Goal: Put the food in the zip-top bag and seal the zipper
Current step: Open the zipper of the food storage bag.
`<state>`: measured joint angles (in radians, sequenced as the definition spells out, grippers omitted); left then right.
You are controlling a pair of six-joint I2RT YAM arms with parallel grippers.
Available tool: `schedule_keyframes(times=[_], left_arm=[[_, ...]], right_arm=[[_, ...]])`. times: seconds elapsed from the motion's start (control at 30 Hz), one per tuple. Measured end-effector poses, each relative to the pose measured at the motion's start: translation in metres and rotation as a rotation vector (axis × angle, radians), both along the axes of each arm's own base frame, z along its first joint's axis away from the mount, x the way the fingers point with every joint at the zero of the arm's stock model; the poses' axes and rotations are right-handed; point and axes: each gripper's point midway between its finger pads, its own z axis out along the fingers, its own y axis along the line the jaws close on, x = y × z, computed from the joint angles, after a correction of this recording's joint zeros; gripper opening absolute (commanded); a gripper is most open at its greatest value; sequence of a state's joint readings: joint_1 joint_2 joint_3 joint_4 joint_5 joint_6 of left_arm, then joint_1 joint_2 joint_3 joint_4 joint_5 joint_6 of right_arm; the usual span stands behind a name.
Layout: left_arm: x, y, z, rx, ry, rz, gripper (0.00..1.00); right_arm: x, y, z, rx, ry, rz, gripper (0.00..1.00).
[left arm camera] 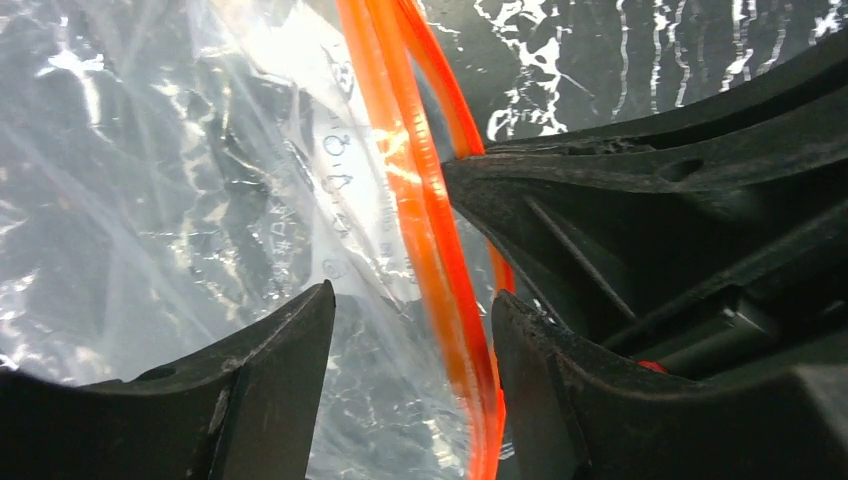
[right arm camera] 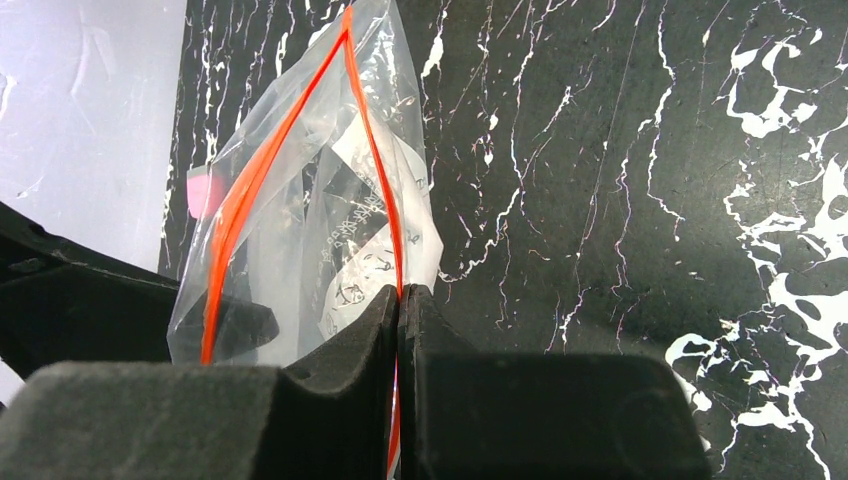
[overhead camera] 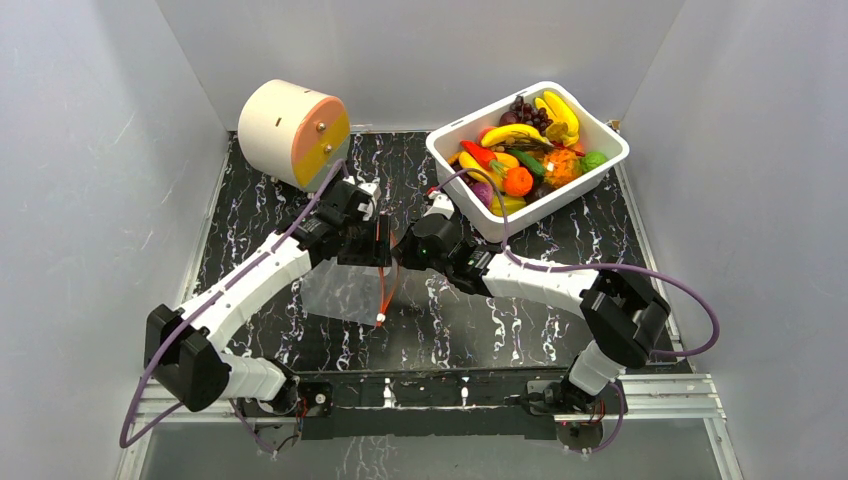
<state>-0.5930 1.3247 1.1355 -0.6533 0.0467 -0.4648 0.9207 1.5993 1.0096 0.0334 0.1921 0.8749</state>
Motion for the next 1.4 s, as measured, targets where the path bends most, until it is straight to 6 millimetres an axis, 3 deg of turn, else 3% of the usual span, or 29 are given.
schedule_keyframes(times=[0.17, 0.4, 0.67, 0.83, 0.97, 1.13, 1.3, 1.4], left_arm=[[0.004, 0.01, 0.003, 0.083, -0.035, 0.025, 0.26], [0.011, 0.021, 0.013, 0.128, -0.093, 0.058, 0.0], [0.014, 0.025, 0.027, 0.106, -0.175, 0.057, 0.0], [0.006, 0.023, 0.033, 0.025, -0.256, 0.018, 0.0], [0.006, 0.017, 0.034, -0.013, -0.29, -0.006, 0.0], [0.004, 0.01, 0.018, -0.025, -0.276, -0.057, 0.0], [-0.004, 0.009, -0.002, -0.028, -0.255, -0.102, 0.0], [-0.006, 0.009, -0.005, -0.026, -0.254, -0.117, 0.0]], right_arm=[[0.0, 0.0, 0.0, 0.001, 0.001, -0.003, 0.0], [0.005, -0.004, 0.0, -0.012, -0.013, -0.03, 0.0], [0.007, -0.014, -0.009, -0.063, -0.025, -0.055, 0.0], [0.004, -0.013, -0.01, -0.095, -0.05, 0.0, 0.27], [0.0, -0.013, -0.003, -0.113, -0.08, 0.052, 0.39], [0.001, -0.016, 0.029, -0.121, -0.148, 0.095, 0.49], [0.02, -0.02, 0.077, -0.151, -0.257, 0.1, 0.67], [0.033, -0.032, 0.094, -0.207, -0.309, 0.079, 0.76]])
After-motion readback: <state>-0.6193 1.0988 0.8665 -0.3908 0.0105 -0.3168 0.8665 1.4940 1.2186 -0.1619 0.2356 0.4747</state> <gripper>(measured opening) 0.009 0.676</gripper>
